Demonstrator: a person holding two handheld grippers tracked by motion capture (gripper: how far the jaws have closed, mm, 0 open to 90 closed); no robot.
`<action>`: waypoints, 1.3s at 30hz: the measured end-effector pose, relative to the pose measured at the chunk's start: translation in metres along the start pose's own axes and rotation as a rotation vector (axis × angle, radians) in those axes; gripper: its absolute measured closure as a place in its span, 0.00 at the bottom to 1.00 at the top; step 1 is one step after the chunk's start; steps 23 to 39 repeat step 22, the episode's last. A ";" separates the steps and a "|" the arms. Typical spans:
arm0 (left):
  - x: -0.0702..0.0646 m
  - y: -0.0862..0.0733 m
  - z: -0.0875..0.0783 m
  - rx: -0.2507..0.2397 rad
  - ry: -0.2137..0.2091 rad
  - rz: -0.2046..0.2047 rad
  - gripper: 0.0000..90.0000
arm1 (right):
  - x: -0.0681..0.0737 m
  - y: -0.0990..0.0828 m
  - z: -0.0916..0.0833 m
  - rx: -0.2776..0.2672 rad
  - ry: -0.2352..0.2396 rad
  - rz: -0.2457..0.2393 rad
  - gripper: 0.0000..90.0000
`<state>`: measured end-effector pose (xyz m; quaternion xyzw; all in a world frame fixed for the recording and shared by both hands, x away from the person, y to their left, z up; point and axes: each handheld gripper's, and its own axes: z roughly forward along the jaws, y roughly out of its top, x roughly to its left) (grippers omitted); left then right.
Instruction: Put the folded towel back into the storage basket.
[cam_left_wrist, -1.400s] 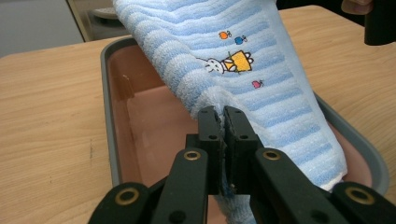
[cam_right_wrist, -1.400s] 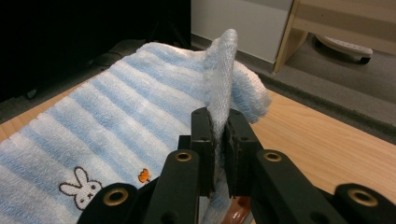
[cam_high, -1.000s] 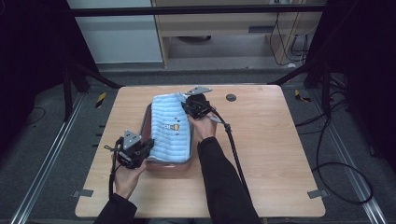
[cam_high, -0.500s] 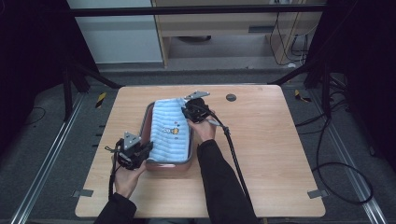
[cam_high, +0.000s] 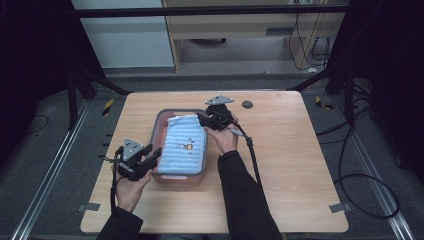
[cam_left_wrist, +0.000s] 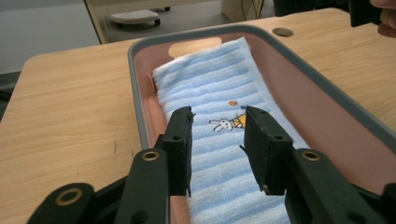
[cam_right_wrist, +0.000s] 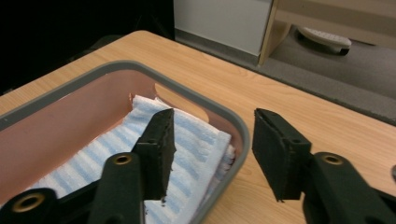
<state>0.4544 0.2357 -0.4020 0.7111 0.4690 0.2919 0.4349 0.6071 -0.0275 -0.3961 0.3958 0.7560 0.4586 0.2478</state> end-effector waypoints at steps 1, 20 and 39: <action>0.001 0.001 -0.001 -0.006 -0.005 -0.001 0.67 | -0.002 0.000 -0.004 -0.009 -0.006 -0.004 0.49; 0.019 -0.001 -0.009 -0.043 -0.059 0.043 0.38 | -0.065 -0.050 -0.109 -0.049 -0.093 0.042 0.25; 0.020 -0.001 -0.010 -0.043 -0.057 0.043 0.36 | -0.074 -0.061 -0.121 -0.050 -0.106 0.053 0.25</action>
